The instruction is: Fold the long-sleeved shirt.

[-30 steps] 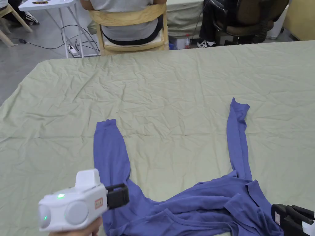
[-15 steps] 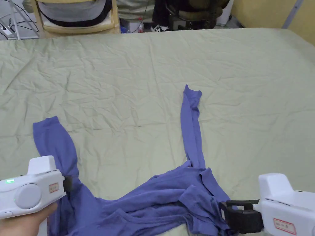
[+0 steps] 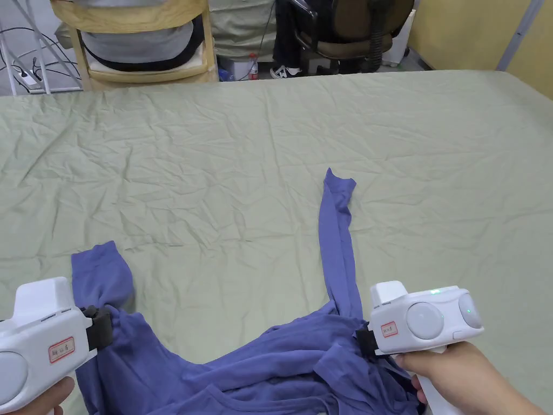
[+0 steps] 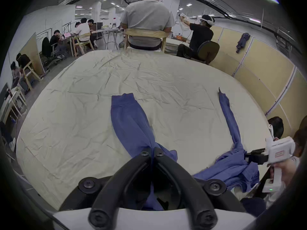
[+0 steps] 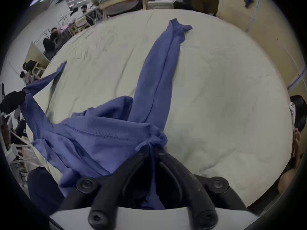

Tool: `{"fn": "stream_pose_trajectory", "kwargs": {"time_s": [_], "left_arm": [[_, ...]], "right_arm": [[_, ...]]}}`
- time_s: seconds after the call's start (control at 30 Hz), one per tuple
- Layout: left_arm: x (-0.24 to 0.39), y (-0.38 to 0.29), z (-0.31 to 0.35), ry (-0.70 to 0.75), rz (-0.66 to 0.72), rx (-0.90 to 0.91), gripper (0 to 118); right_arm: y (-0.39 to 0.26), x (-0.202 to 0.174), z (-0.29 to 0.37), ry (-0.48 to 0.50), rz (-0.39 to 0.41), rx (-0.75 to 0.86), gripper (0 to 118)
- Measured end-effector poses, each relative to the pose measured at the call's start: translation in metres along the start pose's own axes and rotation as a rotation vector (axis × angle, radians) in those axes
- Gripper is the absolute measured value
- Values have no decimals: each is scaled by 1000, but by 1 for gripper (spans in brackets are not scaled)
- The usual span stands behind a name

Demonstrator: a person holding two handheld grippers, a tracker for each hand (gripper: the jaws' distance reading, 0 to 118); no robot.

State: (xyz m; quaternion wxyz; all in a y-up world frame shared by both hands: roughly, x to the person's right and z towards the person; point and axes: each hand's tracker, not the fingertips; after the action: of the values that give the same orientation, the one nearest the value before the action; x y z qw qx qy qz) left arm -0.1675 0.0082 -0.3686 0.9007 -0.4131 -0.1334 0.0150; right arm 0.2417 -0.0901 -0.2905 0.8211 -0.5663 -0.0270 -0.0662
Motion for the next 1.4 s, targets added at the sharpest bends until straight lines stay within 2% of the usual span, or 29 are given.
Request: {"fn": "stream_pose_trajectory", "kwargs": {"time_s": [0.2,0.27,0.4,0.53,0.6,0.73,0.8,0.87,0.97,1.1,1.23,1.27,1.4], "left_arm": [[-2,9,55,-35,69,145,0],[3,12,83,-48,84,213,0],[14,24,141,-84,112,362,0],[23,54,181,-100,89,478,0],[24,80,193,-120,72,528,0],[29,140,208,-92,28,610,0],[29,171,225,-69,72,663,0],[25,202,238,-104,87,717,0],[27,253,251,-63,44,778,0],[31,328,256,2,22,838,0],[39,386,250,100,-19,927,0],[40,399,246,106,-14,922,0],[46,442,219,153,-13,890,0]], "right_arm": [[-32,1,106,-45,-58,344,6],[-47,-4,150,-22,-60,467,6],[-70,-23,232,-57,-44,688,6],[-60,-32,293,-71,-40,850,6],[-39,-31,321,-52,-22,901,6],[17,-32,364,-105,7,962,6],[47,-36,393,-90,23,1002,6],[75,-38,418,-116,45,1050,6],[125,-37,450,-112,53,1070,6],[199,-37,479,-206,79,1087,6],[275,-27,489,-217,50,1057,6],[293,-23,489,-223,21,1039,6],[360,-17,482,-248,-11,991,6]]}}
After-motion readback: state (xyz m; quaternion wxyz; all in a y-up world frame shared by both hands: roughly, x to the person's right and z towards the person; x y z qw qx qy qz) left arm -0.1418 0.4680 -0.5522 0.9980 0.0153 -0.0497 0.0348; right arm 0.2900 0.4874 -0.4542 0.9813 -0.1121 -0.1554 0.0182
